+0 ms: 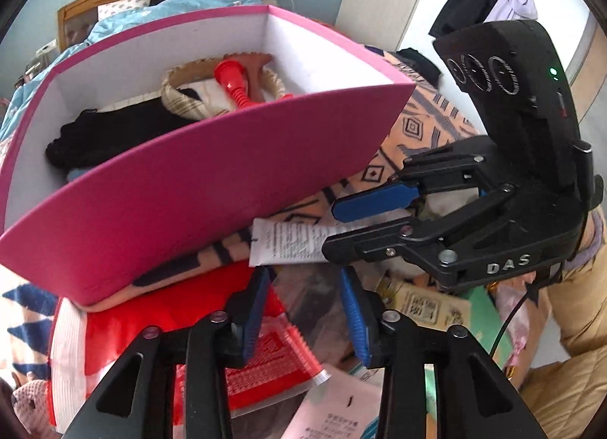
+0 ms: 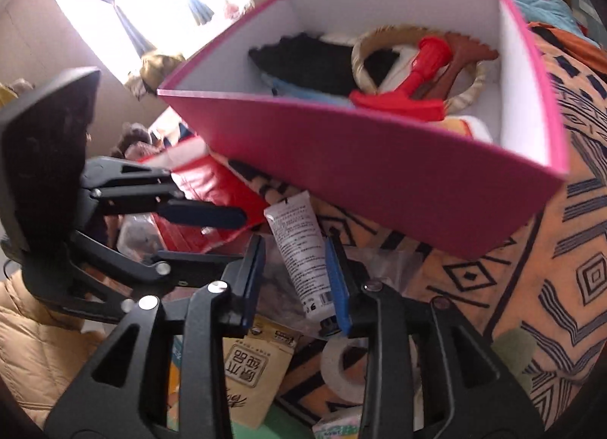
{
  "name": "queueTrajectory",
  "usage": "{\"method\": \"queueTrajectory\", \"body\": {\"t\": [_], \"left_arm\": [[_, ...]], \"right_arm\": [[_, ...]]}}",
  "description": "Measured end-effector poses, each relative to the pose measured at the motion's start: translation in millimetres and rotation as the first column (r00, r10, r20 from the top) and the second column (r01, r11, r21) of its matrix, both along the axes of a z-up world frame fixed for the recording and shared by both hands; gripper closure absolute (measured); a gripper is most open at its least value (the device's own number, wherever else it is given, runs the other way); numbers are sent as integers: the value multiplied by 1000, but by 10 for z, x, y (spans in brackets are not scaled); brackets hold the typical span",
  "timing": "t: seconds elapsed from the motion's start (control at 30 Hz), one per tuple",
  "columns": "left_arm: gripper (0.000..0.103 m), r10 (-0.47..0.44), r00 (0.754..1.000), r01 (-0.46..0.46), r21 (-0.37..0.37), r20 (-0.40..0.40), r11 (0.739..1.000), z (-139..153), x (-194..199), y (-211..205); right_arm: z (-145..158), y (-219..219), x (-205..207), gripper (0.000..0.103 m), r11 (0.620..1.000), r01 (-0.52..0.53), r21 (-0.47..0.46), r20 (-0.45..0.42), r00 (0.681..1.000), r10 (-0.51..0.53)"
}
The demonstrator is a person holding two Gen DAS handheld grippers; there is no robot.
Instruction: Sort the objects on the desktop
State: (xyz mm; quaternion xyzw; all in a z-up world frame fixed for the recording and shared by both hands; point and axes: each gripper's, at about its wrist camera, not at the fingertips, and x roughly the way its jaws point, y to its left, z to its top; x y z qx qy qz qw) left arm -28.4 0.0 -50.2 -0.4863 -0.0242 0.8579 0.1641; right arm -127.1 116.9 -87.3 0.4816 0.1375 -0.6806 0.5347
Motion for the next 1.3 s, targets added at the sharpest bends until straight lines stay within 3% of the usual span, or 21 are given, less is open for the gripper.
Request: {"method": "queueTrajectory", "body": {"t": [0.27, 0.43, 0.57, 0.67, 0.93, 1.3], "left_arm": [[62, -19, 1000, 19, -14, -4, 1000, -59, 95, -4], [61, -26, 1000, 25, -8, -4, 1000, -89, 75, 14], [61, -39, 999, 39, 25, 0, 999, -74, 64, 39], [52, -52, 999, 52, 64, 7, 997, -62, 33, 85], [52, -94, 995, 97, 107, -26, 990, 41, 12, 229], [48, -107, 986, 120, 95, -129, 988, 370, 50, 245]], "right_arm": [[-176, -233, 5, 66, 988, -59, 139, -52, 996, 67], [-191, -282, 25, 68, 983, -87, 161, -92, 990, 103], [-112, -177, 8, 71, 992, -60, 111, -83, 994, 69], [-18, -61, -21, 71, 998, -37, 41, -43, 998, 39], [72, 172, -36, 71, 997, -4, -71, 49, 999, 8], [359, 355, -49, 73, 974, 69, -216, 70, 996, -55]]}}
